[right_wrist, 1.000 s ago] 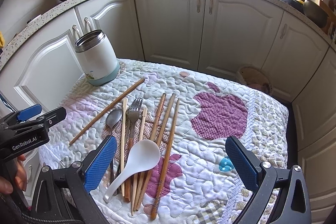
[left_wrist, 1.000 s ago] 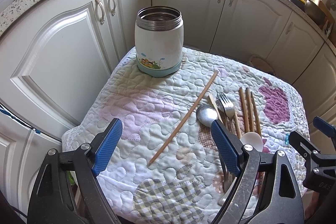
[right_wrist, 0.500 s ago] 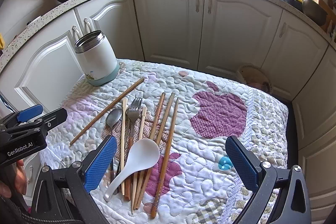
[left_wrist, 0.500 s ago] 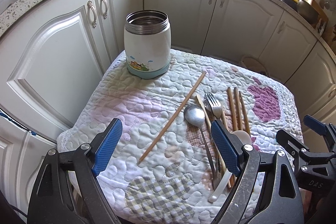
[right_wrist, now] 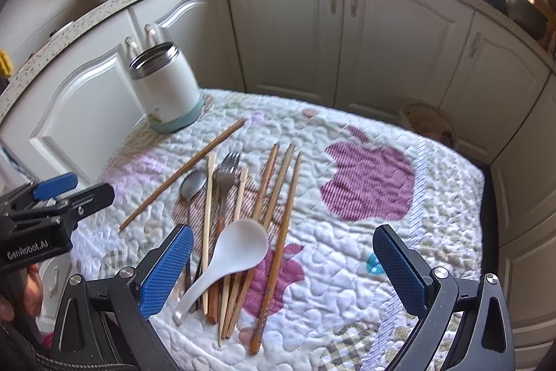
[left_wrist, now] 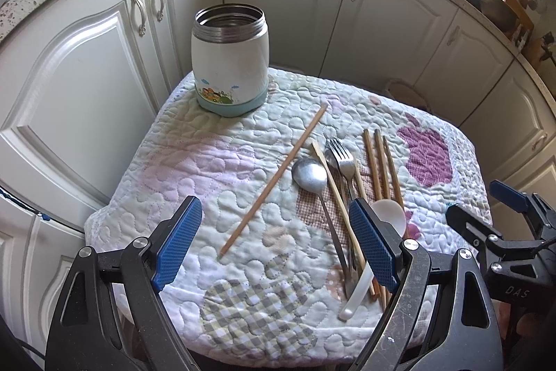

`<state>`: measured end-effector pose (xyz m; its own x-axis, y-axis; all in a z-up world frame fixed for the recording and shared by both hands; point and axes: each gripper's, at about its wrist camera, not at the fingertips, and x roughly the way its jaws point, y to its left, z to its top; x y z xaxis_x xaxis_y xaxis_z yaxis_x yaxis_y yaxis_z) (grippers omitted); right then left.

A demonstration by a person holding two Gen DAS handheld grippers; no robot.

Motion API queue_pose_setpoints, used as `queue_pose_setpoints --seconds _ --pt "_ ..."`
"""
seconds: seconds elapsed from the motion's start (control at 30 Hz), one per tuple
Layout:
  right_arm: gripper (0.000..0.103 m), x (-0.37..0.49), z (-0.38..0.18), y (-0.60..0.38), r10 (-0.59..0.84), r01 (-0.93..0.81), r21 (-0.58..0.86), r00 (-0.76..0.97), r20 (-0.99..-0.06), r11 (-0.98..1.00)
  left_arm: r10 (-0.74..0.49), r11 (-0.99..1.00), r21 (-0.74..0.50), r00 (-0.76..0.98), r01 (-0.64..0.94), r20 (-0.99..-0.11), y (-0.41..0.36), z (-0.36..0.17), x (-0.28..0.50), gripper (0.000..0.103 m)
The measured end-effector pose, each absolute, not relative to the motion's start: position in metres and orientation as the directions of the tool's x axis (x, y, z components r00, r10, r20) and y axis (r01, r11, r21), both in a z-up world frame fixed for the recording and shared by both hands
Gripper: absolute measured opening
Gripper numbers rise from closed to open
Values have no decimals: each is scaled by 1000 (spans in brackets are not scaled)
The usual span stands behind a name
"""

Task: Organize utensils
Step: 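Lower the right tool onto the white plastic spoon and close it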

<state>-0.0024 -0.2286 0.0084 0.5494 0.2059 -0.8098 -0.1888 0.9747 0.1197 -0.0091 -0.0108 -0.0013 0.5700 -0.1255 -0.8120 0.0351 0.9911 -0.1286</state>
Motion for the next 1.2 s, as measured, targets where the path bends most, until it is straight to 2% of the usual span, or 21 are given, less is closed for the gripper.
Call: queue_pose_setpoints --seconds 0.1,0.17,0.2,0.27,0.33,0.5,0.9,0.97,1.03,1.2 --pt "95 -6 -3 -227 258 -232 156 517 -816 960 -128 991 -123 562 48 -817 -11 -5 -10 87" --pt "81 -5 -12 -227 283 -242 182 494 -822 953 -129 991 -123 551 48 -824 -10 -7 -10 87" --pt "77 -4 -18 -228 284 -242 187 471 -835 952 -128 991 -123 546 46 -828 -9 -8 -9 87" --pt "63 1 -31 -231 307 -233 224 429 -850 946 -125 992 -124 535 38 -835 -6 -10 -7 87" --pt "53 7 -41 -235 331 -223 261 393 -858 939 -127 991 -129 529 33 -839 -3 -12 -4 87" --pt "47 23 -52 -238 396 -235 328 368 -841 915 -127 992 -122 522 44 -844 0 -12 5 87" --pt "38 42 -70 -235 439 -282 360 309 -844 889 -126 991 -85 498 106 -858 -11 -23 39 87" --pt "32 43 -69 -234 439 -287 358 307 -844 889 -129 990 -84 489 114 -863 -13 -26 42 87" --pt "31 43 -69 -232 437 -295 353 305 -846 888 -148 988 -104 475 118 -867 -15 -28 42 87" --pt "16 40 -71 -226 441 -336 340 295 -848 878 -187 980 -141 424 139 -886 -23 -41 40 87"
